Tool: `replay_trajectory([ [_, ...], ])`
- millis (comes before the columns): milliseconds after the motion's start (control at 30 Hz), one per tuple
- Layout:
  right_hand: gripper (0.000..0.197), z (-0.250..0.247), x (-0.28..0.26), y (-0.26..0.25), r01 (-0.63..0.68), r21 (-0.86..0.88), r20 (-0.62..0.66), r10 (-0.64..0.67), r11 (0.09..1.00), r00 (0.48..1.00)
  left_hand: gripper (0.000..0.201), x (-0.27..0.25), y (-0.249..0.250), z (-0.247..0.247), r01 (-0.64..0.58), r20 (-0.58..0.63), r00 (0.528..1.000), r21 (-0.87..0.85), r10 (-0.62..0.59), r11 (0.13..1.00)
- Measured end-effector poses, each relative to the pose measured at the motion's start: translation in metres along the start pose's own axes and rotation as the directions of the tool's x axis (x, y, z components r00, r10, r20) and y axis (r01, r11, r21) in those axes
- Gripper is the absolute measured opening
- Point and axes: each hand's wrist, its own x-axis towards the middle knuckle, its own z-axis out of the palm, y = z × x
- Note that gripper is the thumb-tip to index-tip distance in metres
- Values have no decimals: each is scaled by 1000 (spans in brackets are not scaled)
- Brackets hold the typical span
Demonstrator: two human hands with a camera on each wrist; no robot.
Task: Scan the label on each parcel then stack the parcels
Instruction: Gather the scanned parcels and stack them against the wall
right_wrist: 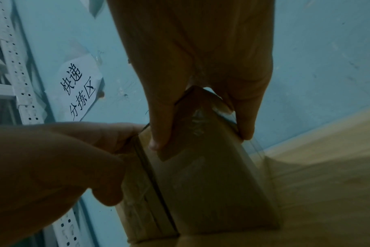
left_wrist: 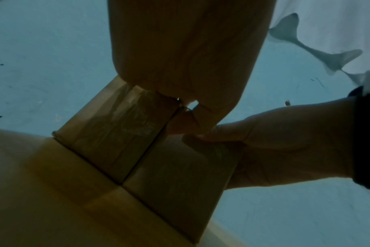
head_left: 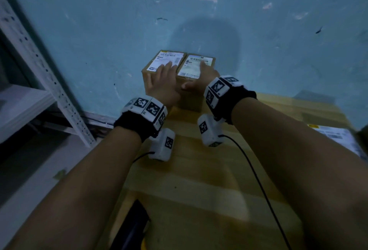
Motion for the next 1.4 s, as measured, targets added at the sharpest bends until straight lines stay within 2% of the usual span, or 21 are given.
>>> replay_trajectory([
  [133, 117, -2, -7, 2, -24, 14, 56, 23, 1000, 998, 80, -5, 3, -4, 4, 46, 999, -38, -2, 999],
  [200, 119, -6, -21, 2, -31, 104, 65, 24, 994, 998, 82, -11, 4, -12, 7, 75, 997, -73, -1, 997],
  [333, 111, -21, -60, -2, 17, 264, -44, -5, 964, 999, 84, -29, 13, -35, 8, 70, 998, -51, -5, 999],
  [433, 96, -41, -101, -1, 40, 327, -91, -11, 944, 996, 84, -56, 39, -58, -54, 64, 996, -148, 65, 988],
  [500, 94, -54, -128, 1, 52, 367, -97, -17, 929, 995, 78, -74, 61, -72, -114, 45, 991, -238, 128, 965],
  [600, 83, -78, -165, 8, 41, 458, -141, 27, 888, 990, 69, -93, 93, -82, -188, 29, 975, -417, 219, 889],
  [733, 58, -131, -226, 48, 77, 494, -248, 55, 866, 967, 57, -128, 153, -83, -218, -22, 962, -655, 271, 723],
  [833, 41, -164, -271, 92, 118, 511, -427, 132, 851, 895, 52, -161, 200, -68, -176, 56, 945, -743, 321, 646],
  [900, 41, -178, -292, 125, 60, 474, -513, 221, 878, 829, 51, -180, 227, -56, -125, 130, 926, -779, 354, 614],
  [967, 51, -184, -307, 163, -177, 384, -493, 363, 906, 790, 53, -197, 249, -46, -68, 194, 909, -805, 370, 589],
  [1033, 63, -182, -316, 195, -402, 318, -381, 504, 859, 775, 56, -211, 267, -39, -7, 276, 882, -802, 381, 597],
  [1100, 68, -179, -321, 217, -422, 373, -286, 534, 827, 795, 58, -227, 281, -33, 46, 352, 849, -792, 394, 608],
  [1200, 58, -172, -326, 231, -252, 562, -264, 459, 788, 848, 59, -242, 295, -23, 34, 343, 822, -826, 455, 563],
  [1333, 66, -167, -317, 224, -123, 592, -295, 356, 797, 887, 67, -236, 295, -18, -73, 239, 851, -828, 467, 556],
  [1400, 79, -167, -302, 213, -90, 553, -314, 307, 828, 898, 73, -228, 287, -27, -121, 204, 857, -813, 473, 570],
])
